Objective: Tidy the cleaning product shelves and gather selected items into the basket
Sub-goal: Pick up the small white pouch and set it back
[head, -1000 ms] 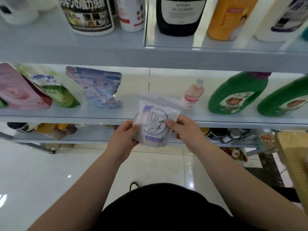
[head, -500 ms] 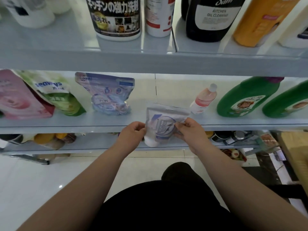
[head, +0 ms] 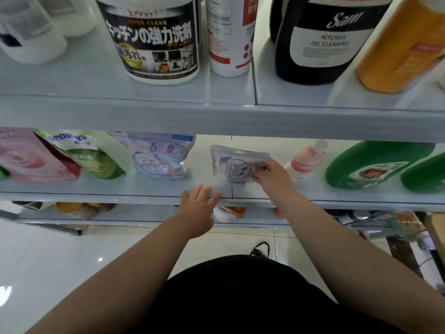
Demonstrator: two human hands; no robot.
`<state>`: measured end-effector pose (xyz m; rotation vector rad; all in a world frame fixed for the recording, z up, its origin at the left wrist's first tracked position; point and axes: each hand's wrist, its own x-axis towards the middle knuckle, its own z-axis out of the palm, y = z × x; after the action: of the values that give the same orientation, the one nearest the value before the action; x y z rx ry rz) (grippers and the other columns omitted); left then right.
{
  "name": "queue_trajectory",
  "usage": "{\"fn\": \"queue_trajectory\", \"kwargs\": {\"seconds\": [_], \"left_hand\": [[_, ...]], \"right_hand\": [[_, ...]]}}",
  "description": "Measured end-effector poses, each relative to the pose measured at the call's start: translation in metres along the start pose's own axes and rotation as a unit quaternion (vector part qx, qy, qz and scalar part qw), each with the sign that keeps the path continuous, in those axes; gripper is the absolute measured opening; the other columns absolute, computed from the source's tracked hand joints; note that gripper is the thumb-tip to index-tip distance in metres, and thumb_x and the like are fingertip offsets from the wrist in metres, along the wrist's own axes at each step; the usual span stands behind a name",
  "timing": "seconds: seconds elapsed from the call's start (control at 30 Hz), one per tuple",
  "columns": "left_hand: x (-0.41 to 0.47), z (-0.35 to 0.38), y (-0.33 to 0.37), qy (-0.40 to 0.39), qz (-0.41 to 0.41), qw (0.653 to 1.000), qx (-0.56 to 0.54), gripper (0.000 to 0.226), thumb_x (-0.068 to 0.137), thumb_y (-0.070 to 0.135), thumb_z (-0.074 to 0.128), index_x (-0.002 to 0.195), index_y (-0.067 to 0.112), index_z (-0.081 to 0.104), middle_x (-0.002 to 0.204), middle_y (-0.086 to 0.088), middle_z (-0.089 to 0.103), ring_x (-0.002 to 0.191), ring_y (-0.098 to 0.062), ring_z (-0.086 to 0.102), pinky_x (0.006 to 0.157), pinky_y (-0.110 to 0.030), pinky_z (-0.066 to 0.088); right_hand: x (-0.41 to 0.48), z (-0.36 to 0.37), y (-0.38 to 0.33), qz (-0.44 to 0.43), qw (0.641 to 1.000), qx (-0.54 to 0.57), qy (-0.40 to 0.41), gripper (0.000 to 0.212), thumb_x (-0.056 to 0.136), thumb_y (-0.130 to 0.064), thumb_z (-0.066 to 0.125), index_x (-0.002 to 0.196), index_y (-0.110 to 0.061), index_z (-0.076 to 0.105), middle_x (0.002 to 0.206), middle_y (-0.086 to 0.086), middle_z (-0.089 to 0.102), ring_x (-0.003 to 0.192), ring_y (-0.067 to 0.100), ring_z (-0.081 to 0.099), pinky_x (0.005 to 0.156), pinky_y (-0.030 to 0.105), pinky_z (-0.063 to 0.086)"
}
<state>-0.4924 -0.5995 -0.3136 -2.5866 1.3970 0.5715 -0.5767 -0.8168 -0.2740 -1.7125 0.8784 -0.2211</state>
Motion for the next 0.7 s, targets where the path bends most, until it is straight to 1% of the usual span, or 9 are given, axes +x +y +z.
{"fn": "queue_trajectory", "kwargs": {"seconds": [0.07, 0.1, 0.2, 0.3, 0.37, 0.47, 0.6, 0.67, 0.7], "left_hand": [[0.003, 0.005, 0.004, -0.017, -0.009, 1.0, 0.01, 0.084, 0.093, 0.042, 0.056, 0.161, 0.03, 0.008, 0.166, -0.012, 0.005, 0.155, -0.036, 0.0, 0.119, -0.058, 0.015], [0.004, 0.007, 0.005, -0.023, -0.012, 1.0, 0.014, 0.087, 0.093, 0.043, 0.055, 0.162, 0.029, 0.003, 0.167, -0.012, 0.001, 0.156, -0.037, -0.003, 0.119, -0.06, 0.014], [0.006, 0.01, 0.005, -0.046, -0.018, 0.999, 0.021, 0.091, 0.095, 0.045, 0.051, 0.162, 0.028, -0.008, 0.17, -0.011, -0.01, 0.156, -0.038, -0.012, 0.121, -0.064, 0.006], [0.008, 0.01, 0.005, -0.061, -0.021, 0.998, 0.007, 0.091, 0.096, 0.044, 0.049, 0.161, 0.03, -0.012, 0.17, -0.009, -0.014, 0.155, -0.037, -0.018, 0.121, -0.065, 0.0], [0.008, 0.011, 0.006, -0.058, -0.023, 0.998, -0.002, 0.09, 0.096, 0.042, 0.049, 0.161, 0.031, -0.011, 0.17, -0.009, -0.014, 0.155, -0.037, -0.019, 0.121, -0.064, -0.002], [0.007, 0.012, 0.004, -0.052, -0.02, 0.998, -0.012, 0.089, 0.096, 0.039, 0.048, 0.161, 0.032, -0.011, 0.171, -0.009, -0.014, 0.155, -0.035, -0.02, 0.122, -0.064, -0.004], [0.005, 0.013, 0.0, -0.041, -0.016, 0.999, -0.022, 0.089, 0.096, 0.036, 0.049, 0.161, 0.033, -0.011, 0.171, -0.007, -0.013, 0.156, -0.033, -0.018, 0.122, -0.061, -0.004], [0.004, 0.014, -0.001, -0.037, -0.012, 0.999, -0.021, 0.089, 0.095, 0.036, 0.05, 0.161, 0.034, -0.011, 0.171, -0.007, -0.013, 0.156, -0.033, -0.018, 0.123, -0.06, -0.002], [0.003, 0.014, -0.001, -0.035, -0.01, 0.999, -0.02, 0.09, 0.095, 0.035, 0.05, 0.161, 0.034, -0.011, 0.171, -0.007, -0.013, 0.156, -0.033, -0.017, 0.123, -0.06, -0.001]], "right_hand": [[0.009, 0.004, -0.003, -0.003, 1.0, 0.0, -0.009, 0.014, 0.101, -0.016, 0.059, 0.102, -0.024, 0.07, 0.11, 0.008, 0.074, 0.108, 0.03, 0.069, 0.099, 0.056, 0.053], [0.014, 0.005, -0.004, 0.0, 1.0, 0.001, -0.011, 0.017, 0.099, -0.014, 0.059, 0.096, -0.026, 0.07, 0.106, 0.007, 0.074, 0.105, 0.029, 0.069, 0.098, 0.057, 0.054], [0.026, 0.006, -0.006, 0.006, 1.0, -0.004, -0.022, 0.023, 0.099, -0.012, 0.06, 0.088, -0.031, 0.068, 0.104, 0.008, 0.074, 0.106, 0.034, 0.069, 0.096, 0.059, 0.054], [0.032, 0.006, -0.006, 0.016, 0.999, 0.007, -0.03, 0.02, 0.099, -0.015, 0.06, 0.089, -0.03, 0.068, 0.102, 0.009, 0.073, 0.105, 0.037, 0.069, 0.095, 0.06, 0.055], [0.033, 0.006, -0.006, 0.017, 0.999, 0.008, -0.031, 0.019, 0.1, -0.016, 0.06, 0.089, -0.03, 0.068, 0.103, 0.011, 0.073, 0.105, 0.04, 0.068, 0.095, 0.06, 0.055], [0.031, 0.003, -0.008, 0.004, 0.999, -0.009, -0.04, 0.019, 0.101, -0.017, 0.06, 0.091, -0.031, 0.068, 0.106, 0.012, 0.073, 0.106, 0.039, 0.068, 0.096, 0.059, 0.054], [0.024, 0.002, -0.01, -0.002, 0.999, -0.024, -0.042, 0.017, 0.103, -0.018, 0.059, 0.095, -0.031, 0.067, 0.101, 0.002, 0.071, 0.107, 0.035, 0.067, 0.1, 0.056, 0.052], [0.018, 0.002, -0.01, 0.003, 0.999, -0.02, -0.045, 0.018, 0.101, -0.018, 0.059, 0.092, -0.033, 0.067, 0.1, -0.006, 0.071, 0.109, 0.029, 0.066, 0.103, 0.054, 0.052], [0.015, 0.002, -0.01, 0.006, 0.999, -0.018, -0.05, 0.017, 0.1, -0.02, 0.06, 0.094, -0.033, 0.069, 0.102, -0.009, 0.072, 0.109, 0.026, 0.067, 0.103, 0.053, 0.052]]}}
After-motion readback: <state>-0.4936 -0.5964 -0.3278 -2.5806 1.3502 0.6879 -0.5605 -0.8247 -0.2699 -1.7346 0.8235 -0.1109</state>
